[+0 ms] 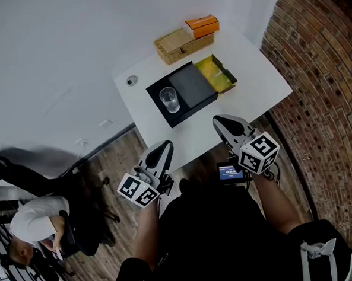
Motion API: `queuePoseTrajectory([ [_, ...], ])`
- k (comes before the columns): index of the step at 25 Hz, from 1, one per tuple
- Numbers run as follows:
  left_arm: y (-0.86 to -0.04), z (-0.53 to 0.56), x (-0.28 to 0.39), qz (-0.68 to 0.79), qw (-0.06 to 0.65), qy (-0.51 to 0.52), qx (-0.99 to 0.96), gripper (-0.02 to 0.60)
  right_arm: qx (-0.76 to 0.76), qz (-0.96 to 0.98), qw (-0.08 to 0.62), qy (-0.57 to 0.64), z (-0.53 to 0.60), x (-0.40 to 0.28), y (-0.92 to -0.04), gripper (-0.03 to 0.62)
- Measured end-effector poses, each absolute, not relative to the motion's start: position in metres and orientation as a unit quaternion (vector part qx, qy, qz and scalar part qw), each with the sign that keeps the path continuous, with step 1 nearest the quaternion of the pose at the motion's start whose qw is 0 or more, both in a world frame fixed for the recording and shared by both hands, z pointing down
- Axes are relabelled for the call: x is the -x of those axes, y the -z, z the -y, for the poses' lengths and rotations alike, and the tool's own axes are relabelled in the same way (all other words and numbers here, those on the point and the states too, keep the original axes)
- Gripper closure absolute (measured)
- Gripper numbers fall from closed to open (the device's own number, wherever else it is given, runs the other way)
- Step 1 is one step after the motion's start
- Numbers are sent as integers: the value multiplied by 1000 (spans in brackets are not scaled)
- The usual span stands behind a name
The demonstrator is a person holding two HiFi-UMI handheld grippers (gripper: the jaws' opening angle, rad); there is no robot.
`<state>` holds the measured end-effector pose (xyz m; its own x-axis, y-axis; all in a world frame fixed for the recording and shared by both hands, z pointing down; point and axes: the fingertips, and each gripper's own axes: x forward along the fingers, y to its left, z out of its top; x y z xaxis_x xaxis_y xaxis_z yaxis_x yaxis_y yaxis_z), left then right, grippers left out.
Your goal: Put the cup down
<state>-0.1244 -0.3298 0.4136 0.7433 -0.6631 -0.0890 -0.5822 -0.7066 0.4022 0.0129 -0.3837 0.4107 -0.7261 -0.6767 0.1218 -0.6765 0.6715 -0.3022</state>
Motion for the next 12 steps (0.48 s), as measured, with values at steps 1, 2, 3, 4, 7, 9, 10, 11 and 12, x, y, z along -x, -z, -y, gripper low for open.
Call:
queuePoseTrajectory([
  [1,-413,330,124,340,177,115,-916,574,371,-914,-3,163,384,-13,-411,578],
  [2,-412,331,124,340,177,115,-917,574,371,-914,-4,162,384,-13,-411,579],
  [3,-411,331,124,340,176,115,-917,574,371,-914,-5,161,384,-13,-410,579],
  [4,-411,331,124,340,176,115,-917,574,371,-915,-6,159,384,-13,-410,578],
  [7,-412,331,124,339,177,113,-917,574,372,-915,-9,154,384,-12,-410,579],
  [9,-413,330,124,339,178,112,-917,574,373,-915,-12,153,383,-11,-411,579],
  [10,-413,330,124,339,178,112,-917,574,374,-915,-12,153,383,-12,-412,579],
  [11,-412,329,124,339,178,111,-917,574,375,-914,-13,152,382,-12,-412,579],
  [12,-412,329,124,338,178,111,-917,574,375,-914,-13,152,382,-12,-412,579],
])
